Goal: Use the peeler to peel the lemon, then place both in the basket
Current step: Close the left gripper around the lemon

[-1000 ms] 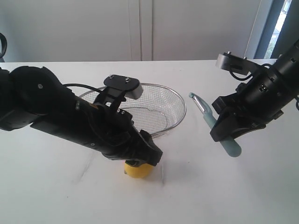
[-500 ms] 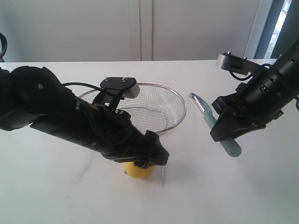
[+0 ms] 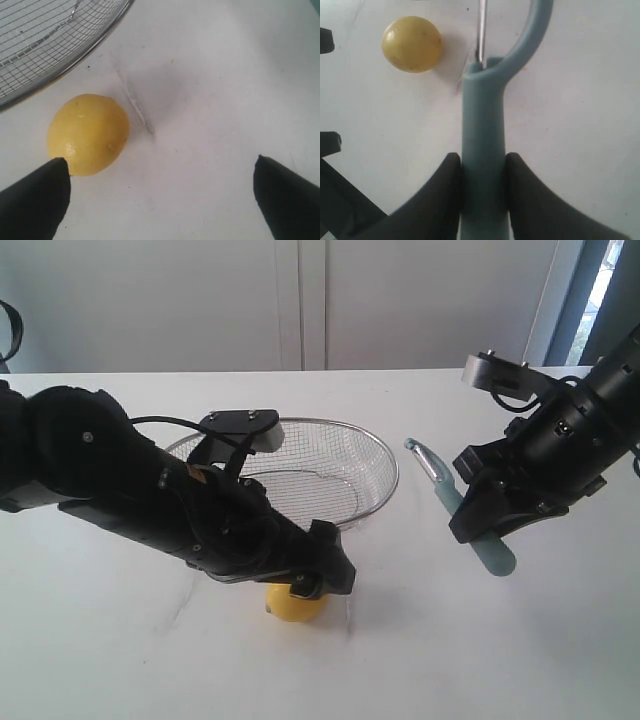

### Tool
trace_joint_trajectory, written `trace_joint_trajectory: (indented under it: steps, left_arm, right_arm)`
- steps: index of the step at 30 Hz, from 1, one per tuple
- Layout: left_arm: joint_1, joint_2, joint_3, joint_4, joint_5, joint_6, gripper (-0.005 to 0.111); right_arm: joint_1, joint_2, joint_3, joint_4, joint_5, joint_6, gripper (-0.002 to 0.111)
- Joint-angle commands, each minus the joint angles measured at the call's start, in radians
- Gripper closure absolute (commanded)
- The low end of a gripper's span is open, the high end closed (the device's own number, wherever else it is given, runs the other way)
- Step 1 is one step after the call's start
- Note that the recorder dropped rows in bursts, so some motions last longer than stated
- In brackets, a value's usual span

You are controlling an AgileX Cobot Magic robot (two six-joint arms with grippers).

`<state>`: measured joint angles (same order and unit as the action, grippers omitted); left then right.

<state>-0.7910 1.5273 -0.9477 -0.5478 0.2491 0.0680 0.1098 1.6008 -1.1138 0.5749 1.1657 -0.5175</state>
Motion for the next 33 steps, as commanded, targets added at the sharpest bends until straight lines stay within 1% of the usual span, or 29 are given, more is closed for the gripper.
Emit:
trace_joint_trajectory:
  steps: [1,7,10,15,29,33]
  left_arm:
    - [-0.007,0.002,-0.004,0.004,0.005,-0.026,0.001]
    - [-0.007,0.073,-0.004,0.006,-0.005,-0.079,0.001]
    - [-0.007,0.098,-0.004,0.006,-0.036,-0.105,0.001]
    - [-0.007,0.113,-0.004,0.011,-0.105,-0.105,0.001]
    - [-0.007,0.185,-0.004,0.011,-0.154,-0.105,0.001]
    - [-0.007,0.201,-0.004,0.015,-0.188,-0.103,0.001]
  right_arm:
    - [0.0,-0.01,0.003,0.011,0.002,0.0,0.108]
    - [0.0,-0.01,0.003,0.012,0.002,0.0,0.108]
    - [0.0,-0.01,0.003,0.012,0.002,0.0,0.108]
    - [0.0,-0.01,0.003,0.035,0.002,0.0,0.108]
    - [0.0,-0.01,0.003,0.054,0.002,0.0,0.108]
    - [0.0,-0.01,0.003,0.057,0.002,0.0,0.108]
